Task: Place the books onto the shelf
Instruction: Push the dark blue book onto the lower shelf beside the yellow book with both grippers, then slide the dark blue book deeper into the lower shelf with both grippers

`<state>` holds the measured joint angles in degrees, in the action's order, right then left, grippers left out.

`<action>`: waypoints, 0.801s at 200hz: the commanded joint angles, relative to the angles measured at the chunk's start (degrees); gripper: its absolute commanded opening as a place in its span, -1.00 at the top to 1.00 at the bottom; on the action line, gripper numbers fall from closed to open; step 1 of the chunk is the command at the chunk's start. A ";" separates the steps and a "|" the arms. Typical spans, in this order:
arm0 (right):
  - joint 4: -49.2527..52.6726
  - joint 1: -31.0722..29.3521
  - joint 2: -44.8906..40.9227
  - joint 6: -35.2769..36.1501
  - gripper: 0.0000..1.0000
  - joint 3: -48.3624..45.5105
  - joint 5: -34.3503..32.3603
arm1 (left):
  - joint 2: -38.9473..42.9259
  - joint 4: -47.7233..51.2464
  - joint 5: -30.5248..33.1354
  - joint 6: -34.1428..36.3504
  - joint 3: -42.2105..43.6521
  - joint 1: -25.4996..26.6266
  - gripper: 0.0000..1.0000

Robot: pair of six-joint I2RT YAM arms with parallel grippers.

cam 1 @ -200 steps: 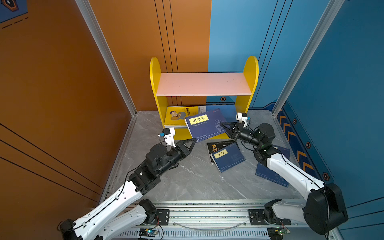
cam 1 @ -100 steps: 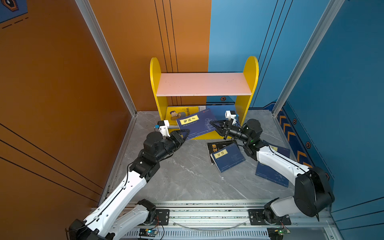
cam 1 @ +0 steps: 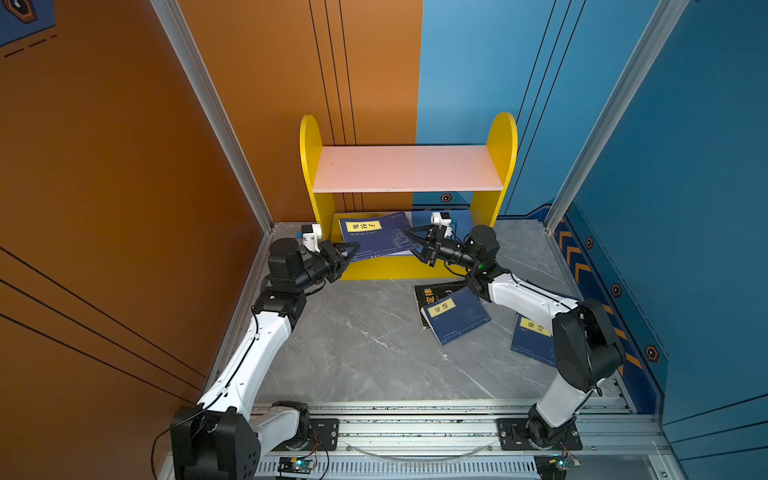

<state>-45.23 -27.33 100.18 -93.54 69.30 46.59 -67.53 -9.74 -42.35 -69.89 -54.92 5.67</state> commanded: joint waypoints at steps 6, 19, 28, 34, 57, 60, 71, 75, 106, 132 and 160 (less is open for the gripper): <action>-0.60 -0.53 2.43 -0.31 0.17 3.32 4.30 | -1.49 -3.96 -10.27 3.16 -3.67 -1.26 0.81; 2.21 -0.53 3.05 1.32 0.32 4.00 5.53 | -2.37 -3.46 -11.38 4.31 -5.88 -2.05 0.82; 5.47 -0.29 2.89 3.84 0.37 4.29 6.18 | -2.91 -2.96 -11.84 4.94 -6.39 -2.74 0.83; 8.40 -0.03 2.44 5.92 0.38 4.28 6.04 | -3.28 -2.71 -12.17 5.07 -6.62 -3.28 0.83; 20.17 0.59 0.43 14.63 0.34 5.43 5.55 | -5.20 -3.43 -13.81 5.02 -7.62 -4.39 0.84; 21.31 0.61 0.31 15.45 0.34 5.70 5.59 | -5.39 -3.55 -14.00 5.06 -7.78 -4.44 0.84; 23.89 0.53 0.17 17.25 0.35 6.51 5.92 | -6.20 -3.60 -14.60 5.36 -8.27 -4.57 0.84; 24.12 0.48 0.14 17.32 0.38 6.71 6.11 | -6.52 -3.58 -14.79 5.46 -8.52 -4.53 0.84; 24.22 0.76 0.89 16.90 0.48 7.42 7.29 | -9.07 -4.28 -16.12 5.71 -10.45 -4.79 0.85; 24.16 1.82 0.80 16.81 0.39 7.29 7.42 | -10.84 -4.85 -16.91 5.22 -11.74 -4.97 0.89; 24.85 2.28 0.26 16.85 0.32 7.17 8.41 | -11.74 -4.96 -17.16 5.52 -12.68 -5.47 0.90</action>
<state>-23.83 -25.47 102.21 -78.56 75.75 52.62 -79.35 -9.72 -57.32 -65.39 -63.94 1.32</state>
